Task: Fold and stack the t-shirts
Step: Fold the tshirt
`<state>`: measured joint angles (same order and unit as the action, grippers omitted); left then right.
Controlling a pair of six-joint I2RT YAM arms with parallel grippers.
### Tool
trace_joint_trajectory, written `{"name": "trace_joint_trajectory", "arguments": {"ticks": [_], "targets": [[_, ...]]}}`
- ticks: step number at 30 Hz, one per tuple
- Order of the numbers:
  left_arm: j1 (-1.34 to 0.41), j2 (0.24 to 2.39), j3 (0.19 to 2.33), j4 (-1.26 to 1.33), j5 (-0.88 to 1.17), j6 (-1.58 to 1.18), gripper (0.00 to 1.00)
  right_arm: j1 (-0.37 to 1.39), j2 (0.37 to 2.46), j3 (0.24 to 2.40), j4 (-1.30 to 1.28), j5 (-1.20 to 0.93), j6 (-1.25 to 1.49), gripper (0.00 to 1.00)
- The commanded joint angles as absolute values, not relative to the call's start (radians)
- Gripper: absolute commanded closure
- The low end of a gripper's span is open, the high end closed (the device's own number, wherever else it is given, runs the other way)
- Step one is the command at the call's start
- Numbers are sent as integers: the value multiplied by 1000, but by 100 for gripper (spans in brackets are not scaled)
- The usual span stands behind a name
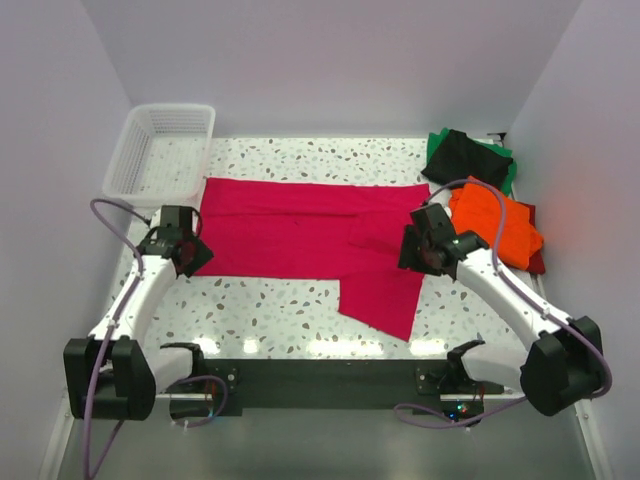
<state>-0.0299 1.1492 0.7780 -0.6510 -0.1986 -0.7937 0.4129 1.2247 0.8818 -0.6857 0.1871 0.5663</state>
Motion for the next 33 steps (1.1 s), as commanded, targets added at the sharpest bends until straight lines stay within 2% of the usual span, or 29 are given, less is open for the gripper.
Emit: {"name": "trace_joint_trajectory", "arguments": {"ticks": [1,8,12,23,28,31,32,33], "targets": [[89,1129,698,-604,-117,-807,60,417,1126,810,-692,179,629,44],[282,1167,670,-529,13,-710,59,416,1091,770,-703,167,646,44],[360,1239,652,-431,124,-681,55,417,1117,782,-696,173,635,44],[397,1393,650,-356,207,-692,57,416,1212,834,-669,186,627,45],[397,1420,664,-362,187,-699,64,416,1217,825,-667,202,646,45],[397,1428,670,-371,172,-703,74,416,1206,813,-690,225,669,46],[397,1428,672,-374,161,-701,83,416,1192,808,-698,227,673,46],[396,1430,673,-379,157,-700,87,416,1186,795,-701,227,679,46]]}}
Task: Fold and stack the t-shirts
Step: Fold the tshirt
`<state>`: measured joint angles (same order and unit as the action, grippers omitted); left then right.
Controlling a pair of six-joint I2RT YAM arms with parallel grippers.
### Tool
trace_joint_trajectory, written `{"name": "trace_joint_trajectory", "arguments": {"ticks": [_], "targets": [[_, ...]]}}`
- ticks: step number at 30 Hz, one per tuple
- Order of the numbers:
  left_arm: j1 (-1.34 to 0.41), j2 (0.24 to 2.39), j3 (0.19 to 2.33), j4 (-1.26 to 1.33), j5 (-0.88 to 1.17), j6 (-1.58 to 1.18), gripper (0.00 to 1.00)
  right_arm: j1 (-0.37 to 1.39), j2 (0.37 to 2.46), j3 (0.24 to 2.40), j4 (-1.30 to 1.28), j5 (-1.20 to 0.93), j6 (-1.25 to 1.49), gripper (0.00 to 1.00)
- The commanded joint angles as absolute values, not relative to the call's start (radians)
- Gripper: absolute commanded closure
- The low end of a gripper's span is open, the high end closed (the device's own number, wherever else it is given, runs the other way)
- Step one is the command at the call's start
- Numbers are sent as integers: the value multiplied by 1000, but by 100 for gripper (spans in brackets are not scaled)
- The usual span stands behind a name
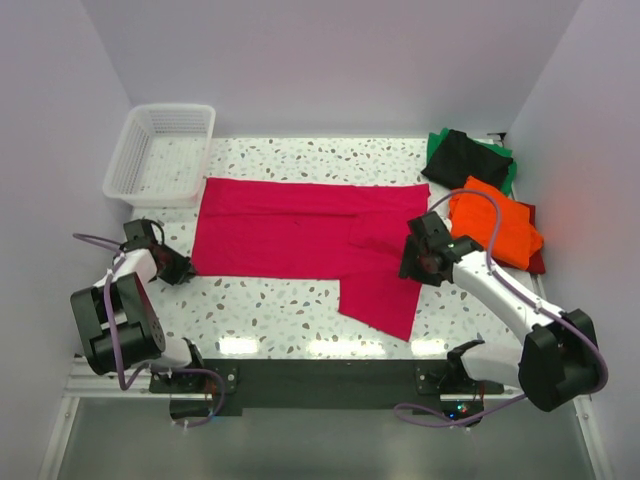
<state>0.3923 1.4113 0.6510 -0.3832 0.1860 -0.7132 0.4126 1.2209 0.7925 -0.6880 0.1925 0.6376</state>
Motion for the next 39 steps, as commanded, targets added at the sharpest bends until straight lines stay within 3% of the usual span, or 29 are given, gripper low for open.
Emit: {"name": "trace_joint_trajectory", "arguments": {"ticks": [1,4,19,26,39], "targets": [[397,1430,675,-382,155,-698,90,416,1181,785,-704,227,687,46],[397,1436,678,-391,146,-698,100,417,1172,753,-710,212,709,46],[396,1362,701,-417,169,-703,100,416,1059,632,-753,89,736,48],[397,1347,693,-411,172,-709,100,426,986,603,-808,8,716,66],[396,1353,695,-410,175,-704,100,534,989,537,-867,72,853,62]]}}
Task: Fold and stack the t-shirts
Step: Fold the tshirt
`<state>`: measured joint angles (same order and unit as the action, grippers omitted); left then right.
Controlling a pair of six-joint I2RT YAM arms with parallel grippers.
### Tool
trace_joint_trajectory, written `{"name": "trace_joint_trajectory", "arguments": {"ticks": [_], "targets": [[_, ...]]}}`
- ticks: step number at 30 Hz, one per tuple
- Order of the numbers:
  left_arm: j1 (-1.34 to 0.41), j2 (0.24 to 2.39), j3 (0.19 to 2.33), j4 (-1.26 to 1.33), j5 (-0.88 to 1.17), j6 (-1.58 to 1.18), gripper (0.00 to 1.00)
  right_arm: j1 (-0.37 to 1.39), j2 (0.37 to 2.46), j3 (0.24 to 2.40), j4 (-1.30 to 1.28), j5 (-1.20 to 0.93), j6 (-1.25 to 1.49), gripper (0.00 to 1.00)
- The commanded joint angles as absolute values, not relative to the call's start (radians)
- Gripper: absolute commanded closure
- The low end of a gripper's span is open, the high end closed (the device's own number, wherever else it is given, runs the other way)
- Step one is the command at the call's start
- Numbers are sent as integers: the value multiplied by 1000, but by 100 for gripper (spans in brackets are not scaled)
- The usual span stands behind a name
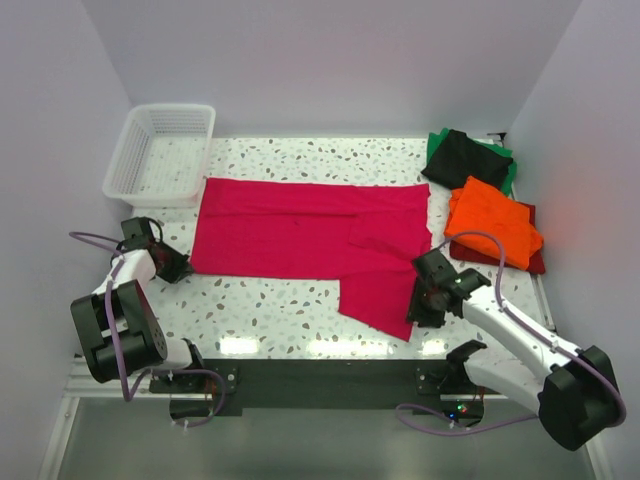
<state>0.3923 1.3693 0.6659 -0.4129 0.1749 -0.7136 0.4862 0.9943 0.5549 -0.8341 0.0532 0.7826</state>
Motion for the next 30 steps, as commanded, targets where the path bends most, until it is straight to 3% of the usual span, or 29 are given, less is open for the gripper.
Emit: {"name": "trace_joint_trajectory", "arguments": {"ticks": [1,18,28,30], "targets": [[396,1353,693,-408,175,-703,100,544,995,532,-858,69,860,62],[396,1353,687,-408,170,-699,100,615,1069,469,-762,66,897,65],[397,1351,696,-413,170,-695,100,644,1150,482,-716,54,891,98],[396,1348,696,-413,170,-695,100,647,1150,489,-719,61,891,100]]}}
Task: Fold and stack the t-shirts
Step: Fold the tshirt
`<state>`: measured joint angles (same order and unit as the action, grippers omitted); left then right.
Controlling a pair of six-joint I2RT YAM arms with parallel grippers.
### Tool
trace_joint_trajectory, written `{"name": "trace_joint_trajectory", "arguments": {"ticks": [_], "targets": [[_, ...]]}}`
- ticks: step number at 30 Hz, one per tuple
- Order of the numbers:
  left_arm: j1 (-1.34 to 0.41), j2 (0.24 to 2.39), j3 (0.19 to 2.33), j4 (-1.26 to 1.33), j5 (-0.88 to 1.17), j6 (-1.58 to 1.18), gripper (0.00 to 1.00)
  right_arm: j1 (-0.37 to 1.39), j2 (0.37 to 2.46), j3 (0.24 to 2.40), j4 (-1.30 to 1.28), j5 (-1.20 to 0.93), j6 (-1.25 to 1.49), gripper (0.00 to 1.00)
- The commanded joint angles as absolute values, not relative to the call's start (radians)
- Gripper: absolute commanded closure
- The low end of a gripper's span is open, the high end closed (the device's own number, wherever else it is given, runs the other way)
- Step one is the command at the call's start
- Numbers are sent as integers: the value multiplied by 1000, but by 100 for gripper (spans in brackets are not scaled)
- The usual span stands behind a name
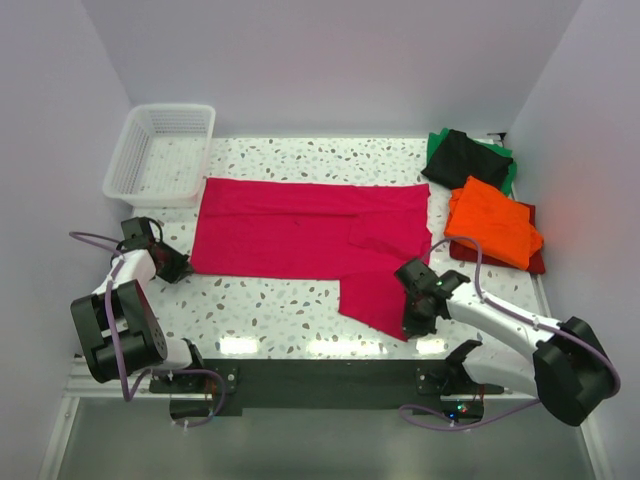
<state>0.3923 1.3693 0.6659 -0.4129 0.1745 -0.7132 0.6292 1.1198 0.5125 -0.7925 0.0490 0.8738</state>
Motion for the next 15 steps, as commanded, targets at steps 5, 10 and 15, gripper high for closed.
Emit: {"name": "trace_joint_trajectory", "arguments": {"ticks": [5,10,15], "targets": [[397,1348,698,-411,173,-695,100,664,1118,531,-770,107,907,100],[396,1344,696,-411,183,-695,100,698,1075,600,-868,193,943,100],[396,1309,678,-419,195,-699,100,713,1019,672,-959,267,991,100]]}}
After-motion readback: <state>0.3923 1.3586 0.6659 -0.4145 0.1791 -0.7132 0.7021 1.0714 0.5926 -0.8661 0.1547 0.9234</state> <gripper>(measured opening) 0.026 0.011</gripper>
